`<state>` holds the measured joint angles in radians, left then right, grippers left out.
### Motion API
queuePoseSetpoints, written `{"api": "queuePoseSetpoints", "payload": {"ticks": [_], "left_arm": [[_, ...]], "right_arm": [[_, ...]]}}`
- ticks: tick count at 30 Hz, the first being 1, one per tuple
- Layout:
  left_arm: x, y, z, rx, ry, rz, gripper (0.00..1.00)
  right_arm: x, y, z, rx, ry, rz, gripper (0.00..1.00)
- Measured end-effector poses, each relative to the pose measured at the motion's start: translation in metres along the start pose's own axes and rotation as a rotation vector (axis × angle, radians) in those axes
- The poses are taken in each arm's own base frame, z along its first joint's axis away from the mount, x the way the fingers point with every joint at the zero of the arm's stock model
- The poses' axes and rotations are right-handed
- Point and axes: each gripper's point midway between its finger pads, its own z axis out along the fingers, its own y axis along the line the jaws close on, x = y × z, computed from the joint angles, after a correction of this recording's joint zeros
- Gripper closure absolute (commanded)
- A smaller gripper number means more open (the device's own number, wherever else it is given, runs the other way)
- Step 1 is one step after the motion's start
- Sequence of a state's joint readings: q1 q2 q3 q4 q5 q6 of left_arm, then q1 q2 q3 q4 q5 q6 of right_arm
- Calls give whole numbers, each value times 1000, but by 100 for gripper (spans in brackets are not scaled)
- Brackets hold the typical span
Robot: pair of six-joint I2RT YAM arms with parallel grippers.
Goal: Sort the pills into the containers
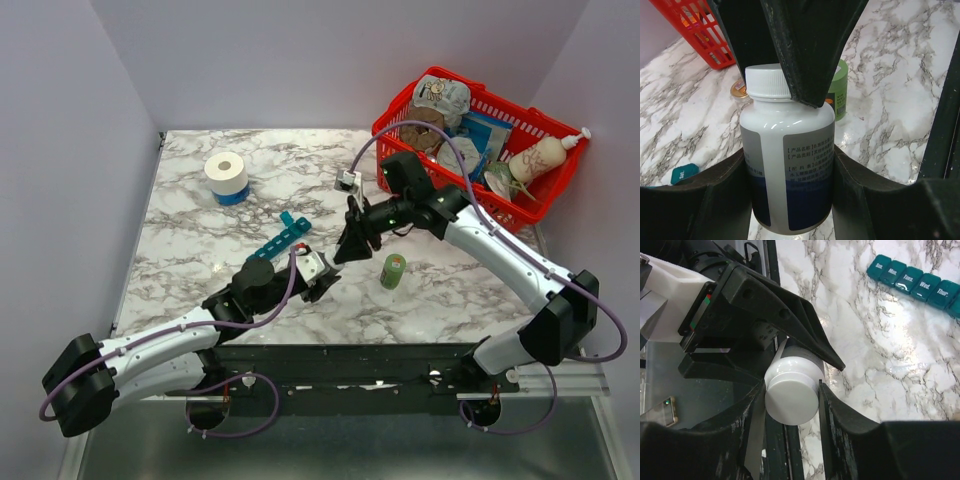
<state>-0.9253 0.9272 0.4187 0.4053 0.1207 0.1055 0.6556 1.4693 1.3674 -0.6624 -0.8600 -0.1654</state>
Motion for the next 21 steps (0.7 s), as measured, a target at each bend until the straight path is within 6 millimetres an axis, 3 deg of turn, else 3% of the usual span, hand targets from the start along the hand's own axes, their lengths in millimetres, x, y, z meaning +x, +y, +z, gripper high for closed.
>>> {"api": "queuePoseSetpoints", "payload": {"ticks": [4,10,11,12,15,18,21], "left_arm": [[-6,-1,-2,13,-20,8,100],[-12,-20,-9,141,-51,8,100],[-9,-25,-10,169,-43,1,100],[-6,-27,-11,181,-36,-4,100],[2,-29,-13,195,-13,-22,100],[3,-27,-13,189,-10,-26,100],[4,-24,-13,178,-7,-25,100]], "right_arm": [[-2,6,-3,-45,20,-120,82],[10,28,-8,-219,-5,-632,77],[14,30,-8,-235,-3,-679,73],[16,29,-7,-247,0,-713,56],[21,26,-2,-266,9,-736,27],[24,24,-2,-252,38,-647,22],[11,22,-9,-202,45,-555,19]]}}
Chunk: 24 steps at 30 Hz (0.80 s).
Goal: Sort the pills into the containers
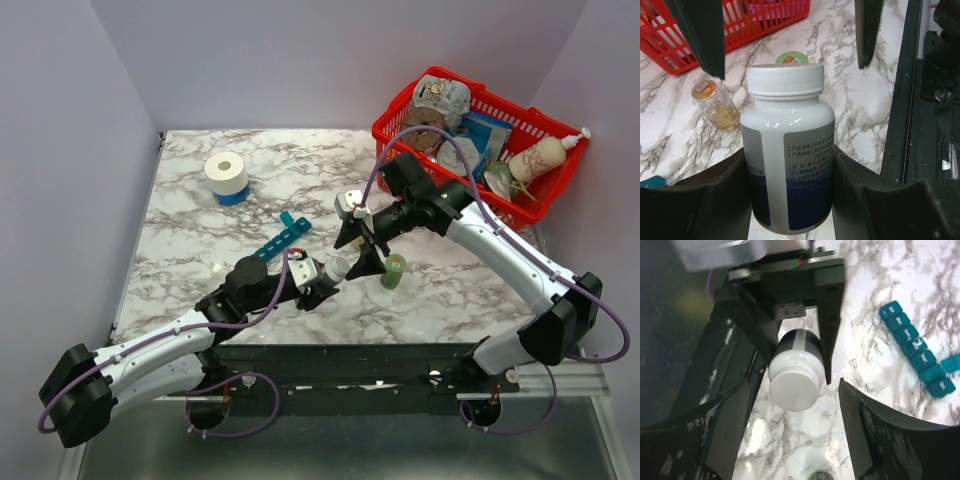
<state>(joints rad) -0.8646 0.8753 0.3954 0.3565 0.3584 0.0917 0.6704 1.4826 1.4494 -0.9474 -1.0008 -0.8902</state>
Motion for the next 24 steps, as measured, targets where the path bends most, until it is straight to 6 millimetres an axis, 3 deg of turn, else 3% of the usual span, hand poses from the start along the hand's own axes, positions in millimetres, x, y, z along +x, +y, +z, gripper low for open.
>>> {"api": "queuePoseSetpoints", "payload": {"ticks": [5,11,24], "left_arm": [[2,6,0,-32,8,0,100],[7,18,1,-99,29,-9,100],[13,25,2,-138,51,-23,100]], "right_arm": [[-9,-9,-7,100,-19,259,19],[7,-17,-1,205,-8,584,19],[5,-34,6,282,-41,770,22]]}}
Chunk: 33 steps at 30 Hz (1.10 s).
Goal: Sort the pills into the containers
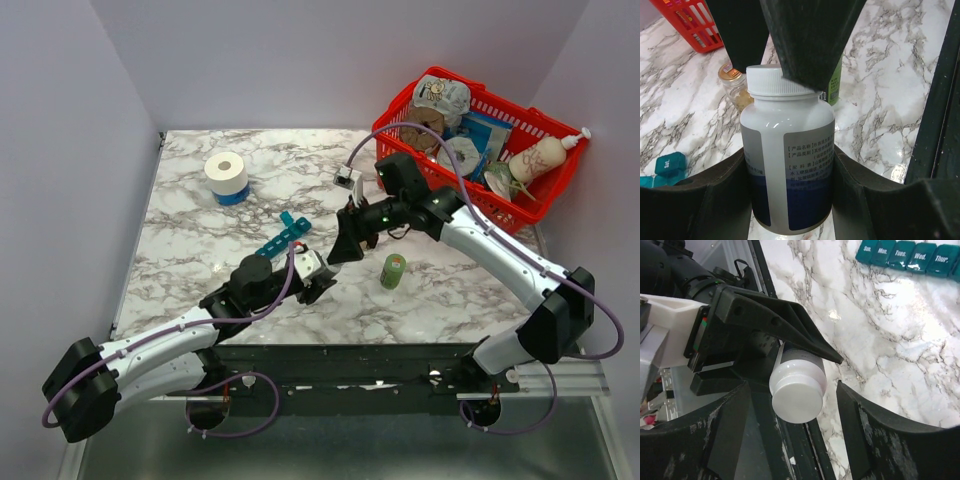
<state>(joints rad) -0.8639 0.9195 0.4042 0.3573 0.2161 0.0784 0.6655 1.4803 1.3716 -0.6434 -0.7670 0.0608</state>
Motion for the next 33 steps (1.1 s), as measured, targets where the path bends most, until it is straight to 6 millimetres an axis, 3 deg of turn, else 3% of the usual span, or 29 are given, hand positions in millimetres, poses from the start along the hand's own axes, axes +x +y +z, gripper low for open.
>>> {"api": "queuePoseSetpoints", "payload": {"ticks": [3,6,7,10,13,16,21,24,25,27,28,30,31,33], "left_arm": [[0,0,0,-3,0,-2,100],[0,2,0,-12,1,-3,100],[0,3,0,-16,1,-4,100],[-2,4,-1,-22,-4,-4,100],[-2,4,-1,-23,-5,-3,100],[-5,2,-2,-9,-16,8,100],[-10,-11,-8,79,-31,18,100],[-4,-17,-11,118,-8,8,100],[-2,-18,-11,128,-1,4,100],[2,-18,-12,129,12,-2,100],[3,-18,-12,128,16,-6,100],[3,-17,-13,130,18,-5,100],[3,-18,-13,133,18,-4,100],[3,-18,-13,134,18,-1,100]], "right_arm": [[4,-2,7,-1,20,11,26],[6,-1,9,-4,28,9,49],[6,0,10,-6,28,4,63],[6,-3,9,7,27,-3,78],[5,-2,9,1,26,-35,86],[4,3,6,-38,34,-140,87],[12,16,2,-224,66,-613,87],[18,18,6,-300,50,-795,77],[20,18,8,-322,46,-826,60],[21,18,10,-347,43,-846,41],[21,18,12,-356,46,-841,26],[21,19,11,-358,52,-819,16],[20,20,10,-356,51,-808,5],[18,23,7,-346,49,-782,5]]}}
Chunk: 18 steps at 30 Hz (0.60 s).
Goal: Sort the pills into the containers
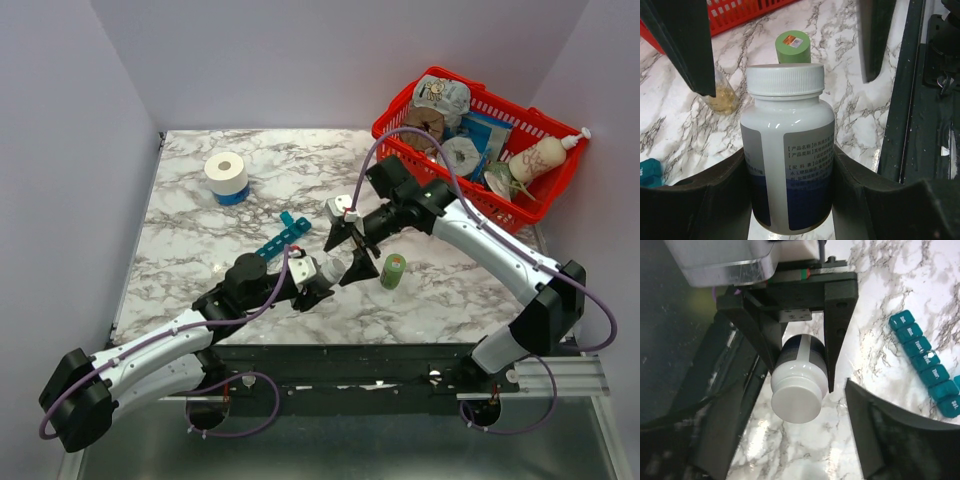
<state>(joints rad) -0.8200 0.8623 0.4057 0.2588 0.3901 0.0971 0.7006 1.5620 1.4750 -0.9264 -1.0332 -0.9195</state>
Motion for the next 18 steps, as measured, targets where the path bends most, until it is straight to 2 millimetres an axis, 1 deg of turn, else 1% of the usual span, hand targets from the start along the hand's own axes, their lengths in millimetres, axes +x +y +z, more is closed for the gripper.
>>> {"api": "queuePoseSetpoints", "payload": {"ticks": [1,5,8,13,15,17,18], "left_arm": [[0,0,0,0,0,2,100],[0,2,0,-7,0,6,100],[0,5,0,-25,2,5,100],[0,12,0,-68,8,3,100],[-2,15,0,-80,7,0,100],[-2,17,1,-89,6,-2,100],[-2,17,1,-92,7,-3,100]], "right_arm": [[-3,2,-2,9,-4,25,0],[-13,6,-10,84,-14,158,0],[-17,5,-12,131,-26,299,0],[-6,-1,-9,205,-10,527,1],[-3,-6,-9,236,-4,584,3],[1,-9,-7,253,2,633,7],[3,-11,-6,257,6,654,12]]}}
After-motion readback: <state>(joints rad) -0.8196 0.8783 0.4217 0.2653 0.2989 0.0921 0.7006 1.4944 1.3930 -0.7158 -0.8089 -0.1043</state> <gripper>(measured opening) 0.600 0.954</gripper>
